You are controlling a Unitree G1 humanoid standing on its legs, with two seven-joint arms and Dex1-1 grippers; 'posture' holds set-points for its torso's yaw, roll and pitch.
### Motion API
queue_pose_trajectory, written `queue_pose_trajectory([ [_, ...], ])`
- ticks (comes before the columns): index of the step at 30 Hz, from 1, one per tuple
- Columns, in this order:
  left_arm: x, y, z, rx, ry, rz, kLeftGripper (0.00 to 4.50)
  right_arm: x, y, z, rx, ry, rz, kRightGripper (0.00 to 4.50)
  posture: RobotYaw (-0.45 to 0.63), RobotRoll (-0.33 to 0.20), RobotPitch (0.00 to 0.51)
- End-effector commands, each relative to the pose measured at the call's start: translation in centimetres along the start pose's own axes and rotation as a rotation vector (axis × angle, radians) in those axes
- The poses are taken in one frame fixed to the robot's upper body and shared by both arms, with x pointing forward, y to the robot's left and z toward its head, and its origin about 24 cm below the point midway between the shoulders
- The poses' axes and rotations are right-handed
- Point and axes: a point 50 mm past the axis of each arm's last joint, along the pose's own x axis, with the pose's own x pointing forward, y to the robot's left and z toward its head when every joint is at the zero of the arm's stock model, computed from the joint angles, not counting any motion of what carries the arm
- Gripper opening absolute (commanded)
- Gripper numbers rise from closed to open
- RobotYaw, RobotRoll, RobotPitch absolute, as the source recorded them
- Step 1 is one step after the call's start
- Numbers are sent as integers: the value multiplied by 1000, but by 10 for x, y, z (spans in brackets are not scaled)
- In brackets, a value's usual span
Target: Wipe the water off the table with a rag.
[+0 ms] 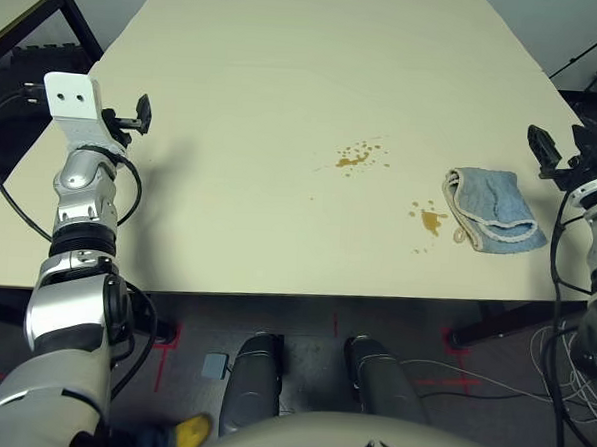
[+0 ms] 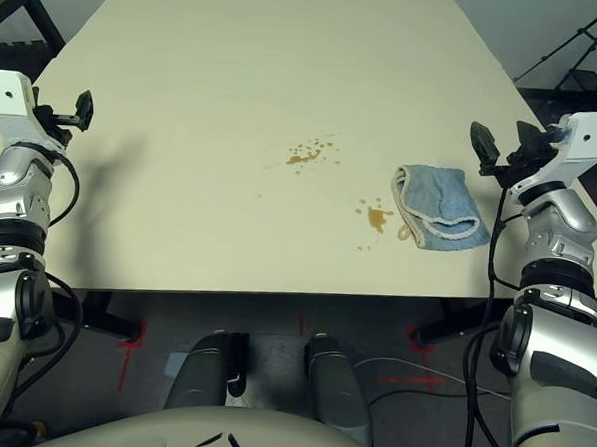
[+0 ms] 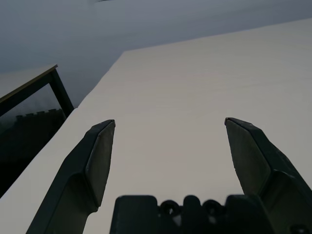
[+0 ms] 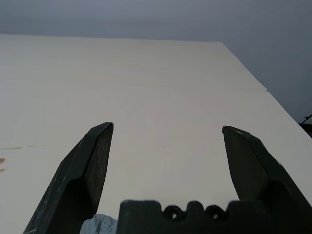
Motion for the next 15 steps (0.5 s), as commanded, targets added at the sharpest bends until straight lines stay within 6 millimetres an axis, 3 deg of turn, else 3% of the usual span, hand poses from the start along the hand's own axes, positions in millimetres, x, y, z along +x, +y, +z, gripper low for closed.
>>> queue_pose_trajectory([
  [1, -10, 4, -5, -20, 25, -91, 4500, -1, 6, -11, 19, 34, 20, 4466, -67, 0, 150],
  [5, -23, -7, -6, -24, 12, -278, 4500, 0, 13, -15, 20, 44, 51, 4466, -38, 0, 147],
  [9, -44, -24, 6, -100, -4, -587, 4500, 5, 22, -16, 25, 47, 89, 4466, -22, 0, 150],
  [15, -60, -30, 14, -140, 66, -773, 4500, 7, 23, -16, 15, 61, 97, 4466, -16, 0, 147],
])
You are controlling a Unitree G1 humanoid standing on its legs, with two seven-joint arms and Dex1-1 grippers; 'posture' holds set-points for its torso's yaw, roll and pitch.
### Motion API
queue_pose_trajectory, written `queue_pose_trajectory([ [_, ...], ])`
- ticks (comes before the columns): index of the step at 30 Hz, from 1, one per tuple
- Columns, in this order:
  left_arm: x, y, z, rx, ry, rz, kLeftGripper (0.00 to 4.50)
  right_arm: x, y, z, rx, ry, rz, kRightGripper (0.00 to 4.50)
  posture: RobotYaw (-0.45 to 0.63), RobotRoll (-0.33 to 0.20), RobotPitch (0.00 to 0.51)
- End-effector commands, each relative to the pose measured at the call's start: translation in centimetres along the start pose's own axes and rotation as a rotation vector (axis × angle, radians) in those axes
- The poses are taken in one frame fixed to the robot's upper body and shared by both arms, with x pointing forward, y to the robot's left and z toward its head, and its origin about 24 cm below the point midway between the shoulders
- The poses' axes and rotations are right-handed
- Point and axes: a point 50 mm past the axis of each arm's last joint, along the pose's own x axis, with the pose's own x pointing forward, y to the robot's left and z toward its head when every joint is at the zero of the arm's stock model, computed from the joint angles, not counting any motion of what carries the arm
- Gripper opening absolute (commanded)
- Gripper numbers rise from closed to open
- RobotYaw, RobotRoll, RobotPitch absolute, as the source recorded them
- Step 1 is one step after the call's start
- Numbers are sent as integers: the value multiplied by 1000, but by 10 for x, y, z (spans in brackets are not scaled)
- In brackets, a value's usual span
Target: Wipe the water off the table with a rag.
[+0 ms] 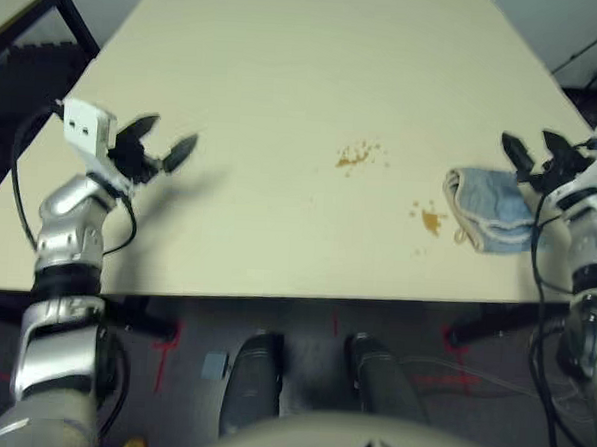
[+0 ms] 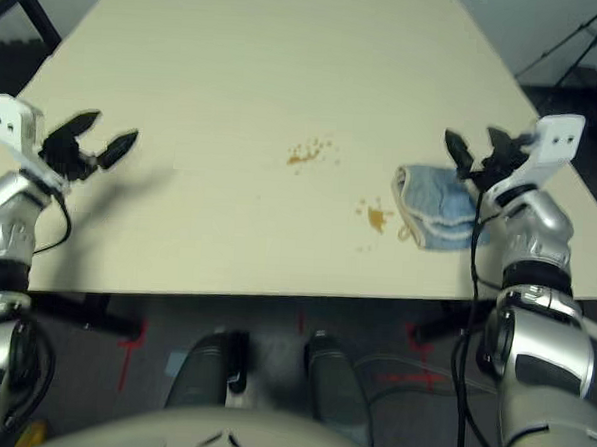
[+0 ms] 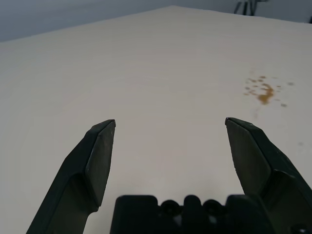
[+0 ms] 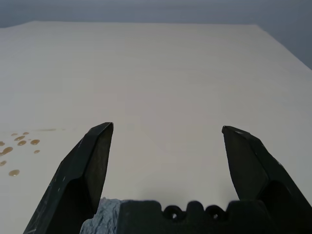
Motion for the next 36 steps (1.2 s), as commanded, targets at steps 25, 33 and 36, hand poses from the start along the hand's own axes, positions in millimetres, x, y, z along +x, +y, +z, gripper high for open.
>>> queue_pose_trajectory([
  [25, 16, -28, -1, -30, 139, -300, 4500, -45, -31, 16, 102, 728, 199, 4466, -49, 0, 125],
  [33, 18, -26, 0, -17, 132, -292, 4500, -45, -33, 4, 88, 738, 156, 4466, -45, 0, 113],
  [36, 19, -27, 0, -18, 129, -291, 4500, -44, -30, -1, 95, 747, 163, 4466, -43, 0, 109],
])
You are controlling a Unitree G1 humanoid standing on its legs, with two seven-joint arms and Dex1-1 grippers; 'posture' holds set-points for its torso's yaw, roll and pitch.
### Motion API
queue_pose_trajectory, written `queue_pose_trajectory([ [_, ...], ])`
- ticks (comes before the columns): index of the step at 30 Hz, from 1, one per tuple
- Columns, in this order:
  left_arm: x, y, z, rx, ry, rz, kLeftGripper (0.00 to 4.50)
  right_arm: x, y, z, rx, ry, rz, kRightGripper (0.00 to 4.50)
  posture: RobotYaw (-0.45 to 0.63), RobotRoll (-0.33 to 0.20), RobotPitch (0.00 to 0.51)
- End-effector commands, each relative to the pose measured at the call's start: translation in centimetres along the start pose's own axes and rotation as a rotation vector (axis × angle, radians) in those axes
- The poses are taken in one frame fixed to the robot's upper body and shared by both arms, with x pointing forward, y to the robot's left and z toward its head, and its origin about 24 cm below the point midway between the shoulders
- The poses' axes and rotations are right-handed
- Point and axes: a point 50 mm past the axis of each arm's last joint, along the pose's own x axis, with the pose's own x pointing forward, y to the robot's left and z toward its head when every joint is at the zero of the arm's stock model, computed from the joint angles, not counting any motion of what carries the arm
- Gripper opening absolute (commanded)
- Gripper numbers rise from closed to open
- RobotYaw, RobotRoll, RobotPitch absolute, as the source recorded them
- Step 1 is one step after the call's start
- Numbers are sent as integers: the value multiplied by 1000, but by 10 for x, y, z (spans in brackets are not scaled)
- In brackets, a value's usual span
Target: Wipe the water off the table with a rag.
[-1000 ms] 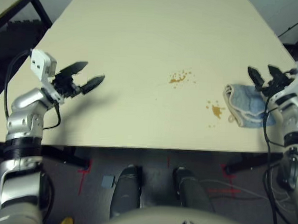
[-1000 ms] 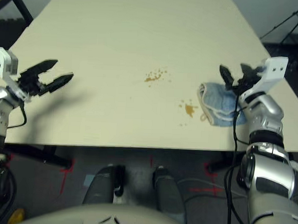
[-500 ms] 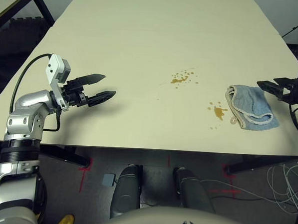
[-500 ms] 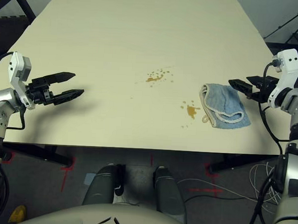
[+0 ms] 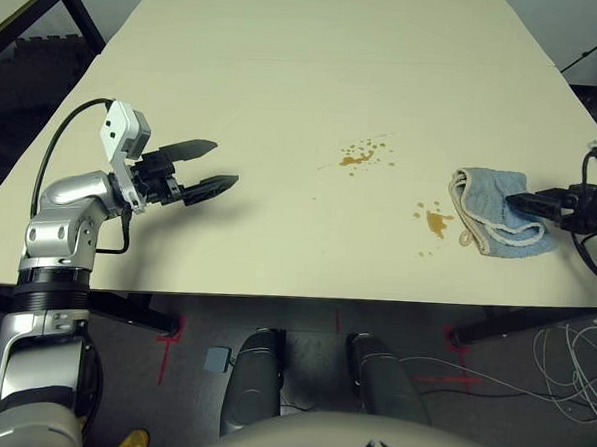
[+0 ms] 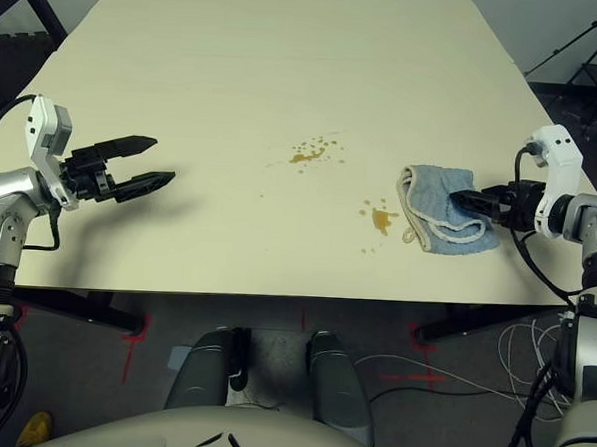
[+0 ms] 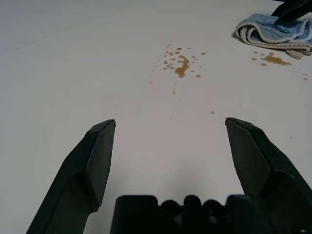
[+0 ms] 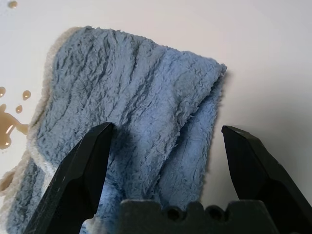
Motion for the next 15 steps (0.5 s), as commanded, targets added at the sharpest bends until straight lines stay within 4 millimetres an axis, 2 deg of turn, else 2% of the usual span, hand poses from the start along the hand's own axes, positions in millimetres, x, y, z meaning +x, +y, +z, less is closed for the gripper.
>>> queue_pose_trajectory([
  [1, 2, -1, -4, -6, 17, 0, 4500, 7, 2, -7, 7, 21, 4, 4466, -43, 0, 109],
  [15, 4, 0, -4, -2, 11, 13, 4500, 39, 27, -21, 27, 63, 141, 4466, -35, 0, 114],
])
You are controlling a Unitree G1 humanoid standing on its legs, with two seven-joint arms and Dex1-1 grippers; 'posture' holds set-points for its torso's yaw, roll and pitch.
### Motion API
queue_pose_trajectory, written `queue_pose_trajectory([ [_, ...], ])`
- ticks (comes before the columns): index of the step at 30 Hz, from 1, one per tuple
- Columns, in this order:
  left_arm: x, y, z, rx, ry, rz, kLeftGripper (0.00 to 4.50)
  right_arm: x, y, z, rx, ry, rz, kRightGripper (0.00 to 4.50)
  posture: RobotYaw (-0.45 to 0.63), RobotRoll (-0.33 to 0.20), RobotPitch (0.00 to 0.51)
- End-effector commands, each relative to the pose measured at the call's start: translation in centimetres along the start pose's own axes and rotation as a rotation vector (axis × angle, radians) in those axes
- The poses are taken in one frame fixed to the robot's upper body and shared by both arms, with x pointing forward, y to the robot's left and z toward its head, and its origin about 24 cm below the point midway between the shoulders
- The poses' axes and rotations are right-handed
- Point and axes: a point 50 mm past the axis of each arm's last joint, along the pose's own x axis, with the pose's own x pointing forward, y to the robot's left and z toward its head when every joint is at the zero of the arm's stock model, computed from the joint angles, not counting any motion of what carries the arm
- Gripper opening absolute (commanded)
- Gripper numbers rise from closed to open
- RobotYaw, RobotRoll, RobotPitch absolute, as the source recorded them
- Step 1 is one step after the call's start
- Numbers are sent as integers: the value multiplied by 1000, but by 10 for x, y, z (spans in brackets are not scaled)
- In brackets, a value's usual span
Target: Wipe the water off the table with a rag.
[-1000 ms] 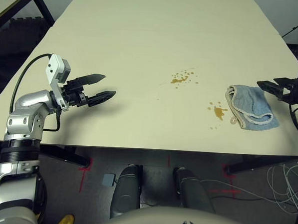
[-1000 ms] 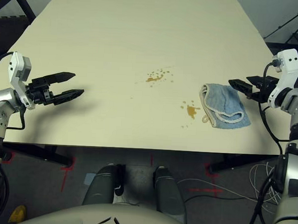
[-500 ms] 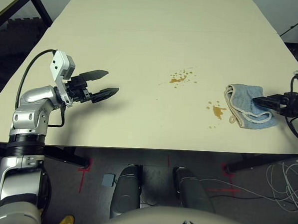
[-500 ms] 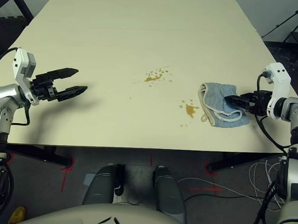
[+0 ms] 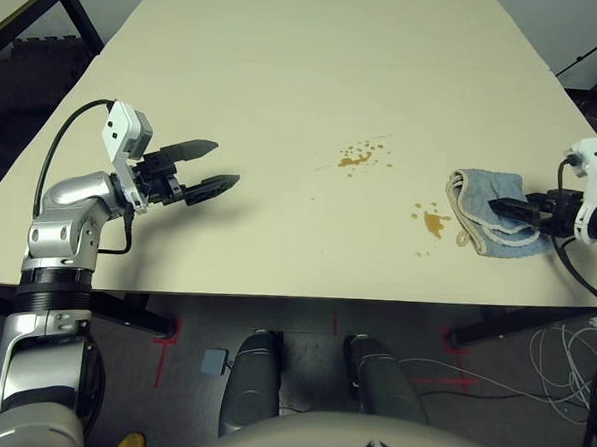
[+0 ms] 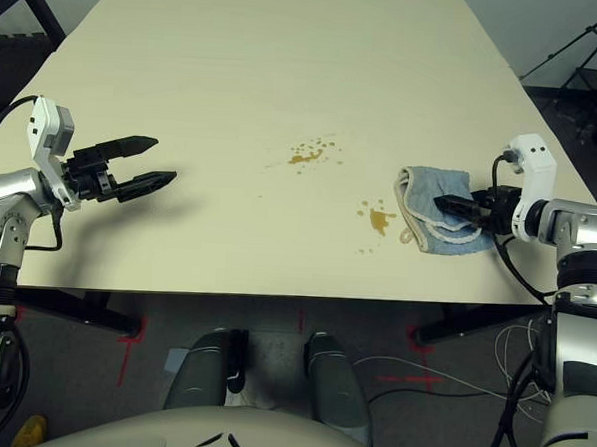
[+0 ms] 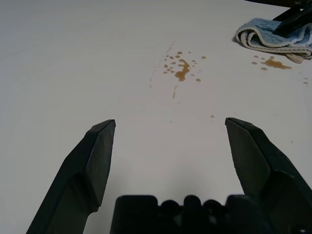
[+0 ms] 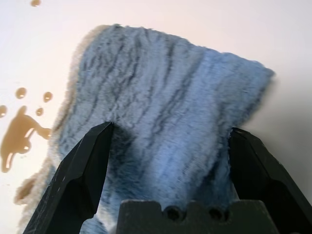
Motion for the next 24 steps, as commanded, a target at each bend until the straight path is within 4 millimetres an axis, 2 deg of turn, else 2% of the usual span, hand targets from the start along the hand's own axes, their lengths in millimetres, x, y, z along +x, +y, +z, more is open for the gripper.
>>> queue_pose_trajectory([
  [1, 3, 0, -2, -1, 12, -2, 4500, 13, 9, -15, 21, 66, 54, 4466, -35, 0, 114],
  [5, 3, 0, -2, -1, 14, -1, 4500, 15, 8, -16, 1, 66, 24, 4466, -37, 0, 115],
  [8, 4, 0, -3, 0, 16, 1, 4500, 16, 5, -15, -45, 71, -23, 3851, -37, 0, 114],
  [17, 5, 2, -4, 2, 14, 5, 4500, 9, 4, 10, -122, -15, -59, 585, -45, 0, 111],
  [19, 5, 2, -4, 2, 15, 6, 4500, 7, 4, 21, -139, -69, -72, 56, -47, 0, 110],
  [24, 6, 4, -6, 7, 25, 11, 4500, 3, 4, 54, -165, -302, -159, 33, -53, 0, 110],
])
